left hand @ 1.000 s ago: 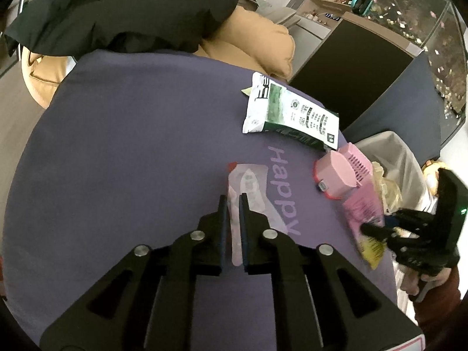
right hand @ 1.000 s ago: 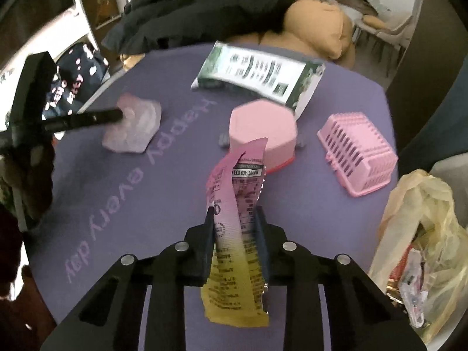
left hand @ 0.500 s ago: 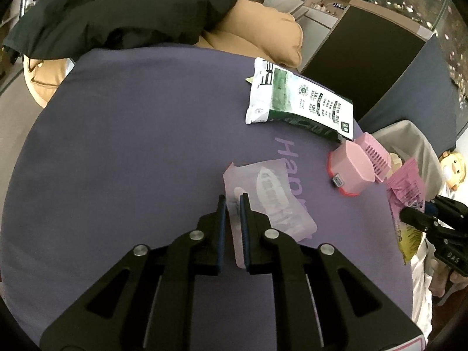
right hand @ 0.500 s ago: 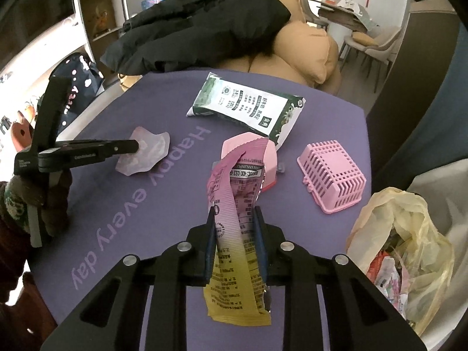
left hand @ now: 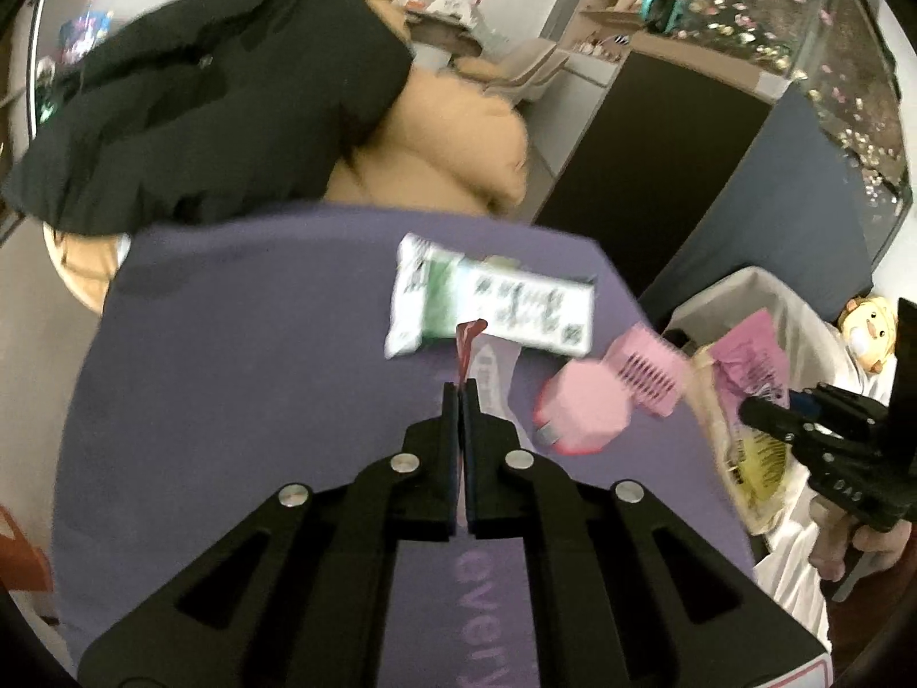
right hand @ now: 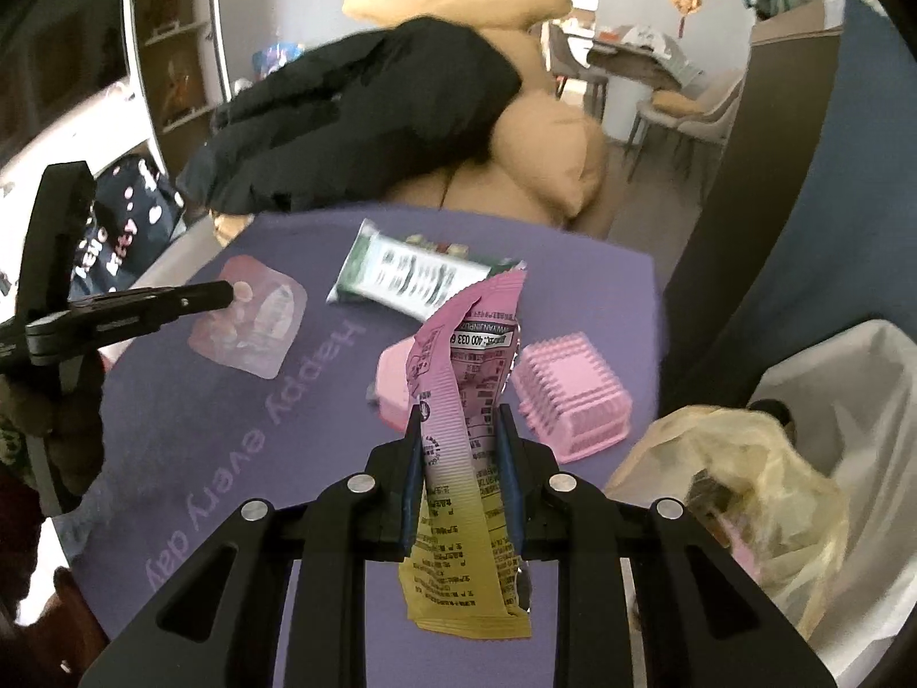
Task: Collect trash
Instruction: 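Grasp the pink-and-yellow wrapper with the right tool while the left tool holds the clear wrapper, then carry both wrappers over the yellow bag and open the left tool to drop its wrapper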
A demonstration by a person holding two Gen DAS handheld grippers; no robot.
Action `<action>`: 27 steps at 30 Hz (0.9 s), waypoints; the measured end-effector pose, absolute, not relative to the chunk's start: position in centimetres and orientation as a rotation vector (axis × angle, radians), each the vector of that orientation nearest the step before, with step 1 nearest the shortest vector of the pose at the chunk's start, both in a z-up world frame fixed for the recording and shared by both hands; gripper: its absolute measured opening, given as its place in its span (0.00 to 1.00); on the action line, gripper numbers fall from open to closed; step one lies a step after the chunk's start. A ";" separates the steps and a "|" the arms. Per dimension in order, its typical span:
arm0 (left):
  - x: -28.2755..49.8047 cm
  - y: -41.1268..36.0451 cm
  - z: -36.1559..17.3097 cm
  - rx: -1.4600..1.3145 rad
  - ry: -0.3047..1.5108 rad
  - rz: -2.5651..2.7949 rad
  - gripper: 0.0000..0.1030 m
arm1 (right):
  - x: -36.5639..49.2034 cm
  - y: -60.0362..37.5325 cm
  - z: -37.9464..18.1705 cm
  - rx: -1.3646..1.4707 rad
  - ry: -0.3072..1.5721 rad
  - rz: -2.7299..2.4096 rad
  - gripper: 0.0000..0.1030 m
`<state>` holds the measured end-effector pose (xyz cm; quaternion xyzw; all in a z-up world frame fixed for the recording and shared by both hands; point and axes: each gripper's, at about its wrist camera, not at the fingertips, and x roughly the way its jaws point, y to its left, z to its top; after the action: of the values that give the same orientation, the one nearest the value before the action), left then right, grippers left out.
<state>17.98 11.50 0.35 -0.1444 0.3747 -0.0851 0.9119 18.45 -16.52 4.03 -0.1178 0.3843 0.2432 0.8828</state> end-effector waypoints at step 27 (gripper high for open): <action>21.8 -8.3 5.7 -0.245 0.752 -0.540 0.01 | 18.7 -34.1 10.6 -0.110 0.601 0.205 0.22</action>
<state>21.83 -8.33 5.68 -0.1179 0.3619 -0.2598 0.8875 18.70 -34.10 10.63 -0.0542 0.2955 0.1007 0.9485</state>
